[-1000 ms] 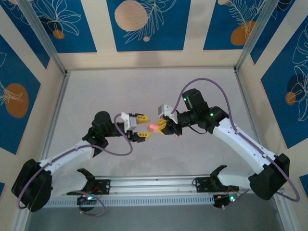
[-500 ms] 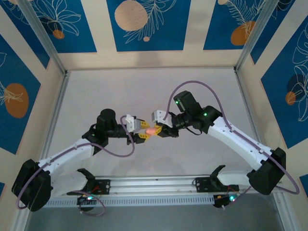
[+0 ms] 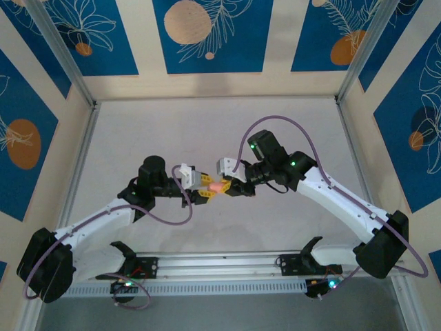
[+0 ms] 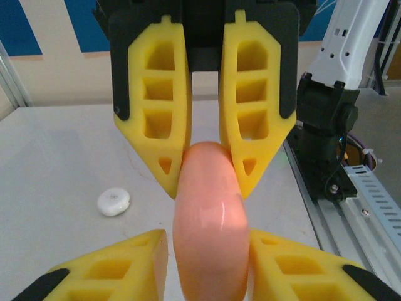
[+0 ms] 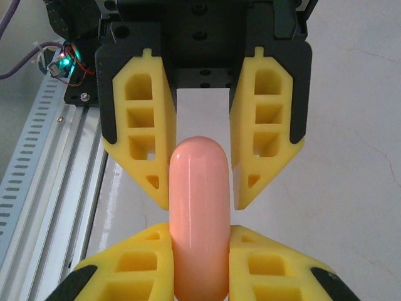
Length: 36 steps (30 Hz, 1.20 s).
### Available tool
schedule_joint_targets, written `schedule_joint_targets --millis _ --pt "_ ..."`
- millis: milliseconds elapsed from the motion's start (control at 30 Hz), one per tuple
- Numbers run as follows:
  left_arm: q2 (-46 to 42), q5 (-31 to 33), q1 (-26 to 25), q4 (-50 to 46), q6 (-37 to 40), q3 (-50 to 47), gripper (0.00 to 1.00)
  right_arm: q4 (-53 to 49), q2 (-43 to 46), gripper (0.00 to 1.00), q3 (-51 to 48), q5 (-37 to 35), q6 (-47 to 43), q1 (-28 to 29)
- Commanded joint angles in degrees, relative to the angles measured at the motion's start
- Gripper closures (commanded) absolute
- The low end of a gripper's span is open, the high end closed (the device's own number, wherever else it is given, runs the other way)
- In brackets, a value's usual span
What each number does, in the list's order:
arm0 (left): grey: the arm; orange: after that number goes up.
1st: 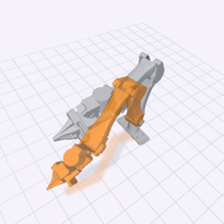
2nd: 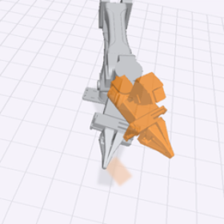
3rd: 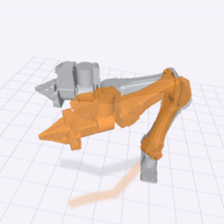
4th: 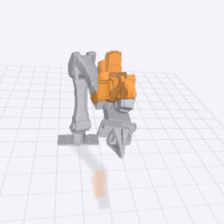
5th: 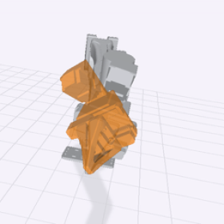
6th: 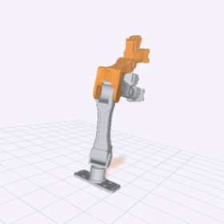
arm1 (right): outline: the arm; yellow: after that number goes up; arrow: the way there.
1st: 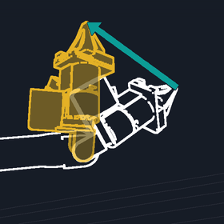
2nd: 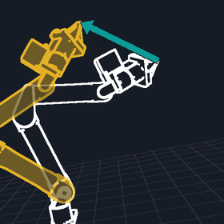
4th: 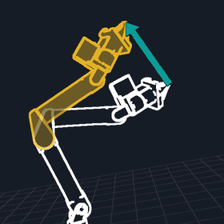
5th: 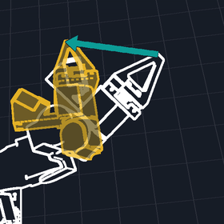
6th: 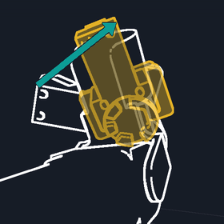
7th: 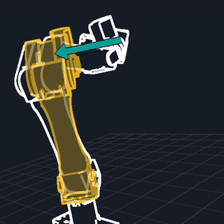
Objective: Insert the wireless bluetooth earbuds into the charging case
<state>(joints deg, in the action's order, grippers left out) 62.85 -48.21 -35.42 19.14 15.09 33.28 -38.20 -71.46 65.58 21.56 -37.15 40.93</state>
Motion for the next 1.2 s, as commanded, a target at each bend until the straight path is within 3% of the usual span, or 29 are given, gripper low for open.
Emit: schedule_joint_targets --millis 0,200,333,400,833,1167 --pt "0.26 -1.55 -0.19 2.31 -0.89 0.98 0.64 0.12 0.28 0.88 0.82 0.59 -0.56 0.38" --pt "0.05 -1.02 -0.19 1.38 -0.30 1.00 0.74 0.79 0.69 0.88 0.73 0.65 -0.23 0.28" --pt "0.08 -1.25 -0.19 0.57 0.04 1.33 0.76 3.97 1.39 0.70 -0.51 -0.27 2.50 -0.62" --pt "-0.01 -1.52 -0.19 0.73 -0.02 1.29 0.77 5.49 1.76 0.66 -1.13 -0.98 3.63 -1.31" --pt "-0.67 -0.70 -0.26 0.46 -0.10 1.09 0.78 11.19 3.87 0.63 -2.74 -1.08 11.66 -8.46" --pt "-0.10 9.76 2.13 3.04 -6.21 -0.51 0.79 15.59 7.05 0.58 -3.65 4.34 22.59 -11.82"
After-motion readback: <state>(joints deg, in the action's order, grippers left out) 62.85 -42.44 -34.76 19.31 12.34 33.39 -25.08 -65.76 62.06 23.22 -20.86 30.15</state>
